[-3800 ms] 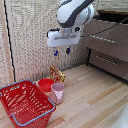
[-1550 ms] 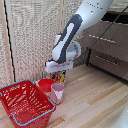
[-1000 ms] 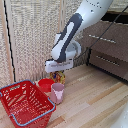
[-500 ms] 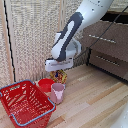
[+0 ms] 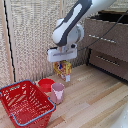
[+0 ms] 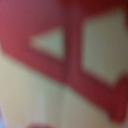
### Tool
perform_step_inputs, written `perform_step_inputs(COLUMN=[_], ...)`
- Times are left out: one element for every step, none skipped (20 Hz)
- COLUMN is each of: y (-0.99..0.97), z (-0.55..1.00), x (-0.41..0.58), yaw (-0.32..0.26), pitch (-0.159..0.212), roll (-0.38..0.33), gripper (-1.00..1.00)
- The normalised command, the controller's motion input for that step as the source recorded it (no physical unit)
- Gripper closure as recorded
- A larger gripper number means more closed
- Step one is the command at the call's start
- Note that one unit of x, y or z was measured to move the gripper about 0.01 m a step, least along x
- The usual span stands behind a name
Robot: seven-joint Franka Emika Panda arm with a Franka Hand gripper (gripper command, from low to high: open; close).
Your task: Shift your gripper thoughtfully near the cereal snack bar. Tenderly grip the snack bar with your precision device. Carefully hover the precision device above the first drawer installation and invite the snack bar to descend into the first drawer installation.
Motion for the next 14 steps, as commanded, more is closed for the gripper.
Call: perform_step_inputs(y=[-0.27,-0.26,-0.28,-0.28,-0.26,-0.25,-0.24,-0.2,-0.19,-0.18,-0.15,-0.16,-0.16,-0.19], z=[0.77,0.77,0.8,0.82,0.86,0.91,0.96,1.0,1.0,1.0,1.0,1.0,1.0,1.0], x=[0.163,0.166,0.197,0.211,0.24,0.243,0.214,0.18,0.117,0.063,0.0,0.0,-0.006,-0.08], yaw=[0.0,0.0,0.0,0.0,0.0,0.0,0.0,0.0,0.0,0.0,0.0,0.0,0.0,0.0], pitch=[0.168,0.166,0.153,0.151,0.137,0.116,0.089,0.073,0.064,0.052,0.028,0.01,0.009,0.001], roll=[-0.016,-0.014,-0.018,-0.011,-0.01,-0.015,-0.032,-0.034,-0.031,-0.026,-0.025,-0.028,-0.033,-0.033], gripper=[1.0,1.0,1.0,1.0,1.0,1.0,1.0,1.0,1.0,1.0,1.0,1.0,1.0,1.0])
